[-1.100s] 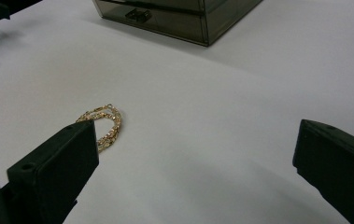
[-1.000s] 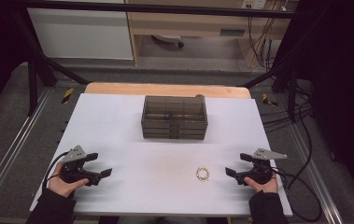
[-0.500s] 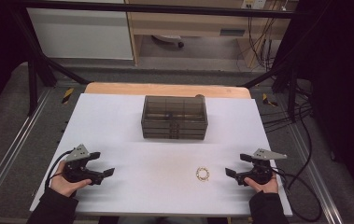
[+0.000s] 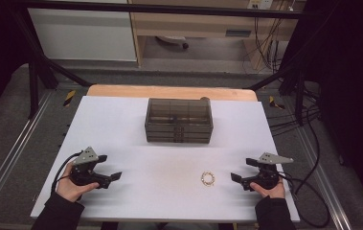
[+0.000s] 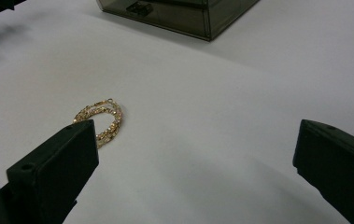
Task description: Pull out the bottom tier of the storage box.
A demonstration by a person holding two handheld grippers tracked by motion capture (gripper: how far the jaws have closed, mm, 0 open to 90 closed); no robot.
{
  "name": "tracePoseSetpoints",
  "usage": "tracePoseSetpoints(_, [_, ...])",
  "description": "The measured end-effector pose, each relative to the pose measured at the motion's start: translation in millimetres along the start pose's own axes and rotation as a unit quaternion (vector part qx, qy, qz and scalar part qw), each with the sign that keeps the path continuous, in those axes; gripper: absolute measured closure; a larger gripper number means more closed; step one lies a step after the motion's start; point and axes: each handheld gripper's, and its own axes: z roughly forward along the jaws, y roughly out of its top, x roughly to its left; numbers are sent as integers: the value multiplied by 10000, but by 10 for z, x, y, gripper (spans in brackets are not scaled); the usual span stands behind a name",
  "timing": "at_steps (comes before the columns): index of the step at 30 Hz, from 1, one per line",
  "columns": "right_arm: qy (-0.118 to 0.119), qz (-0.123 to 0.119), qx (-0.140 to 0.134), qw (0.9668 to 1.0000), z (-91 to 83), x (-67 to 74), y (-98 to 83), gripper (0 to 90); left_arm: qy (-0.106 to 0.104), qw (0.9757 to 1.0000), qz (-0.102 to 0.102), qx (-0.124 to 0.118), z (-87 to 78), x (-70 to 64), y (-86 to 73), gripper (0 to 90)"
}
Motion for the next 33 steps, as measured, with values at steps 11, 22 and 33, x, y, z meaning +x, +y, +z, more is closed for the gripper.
tracePoseSetpoints(11, [0,4,11,10000,0,5,-2,7,71,9995,246,160,99,-74,56,74])
tracePoseSetpoints(22, [-24,3,31,10000,-1,7,-3,7,281,9957,820,314,194,-210,163,83])
tracePoseSetpoints(33, [-31,1,39,10000,2,6,-3,7,579,9860,1536,303,317,-366,301,104])
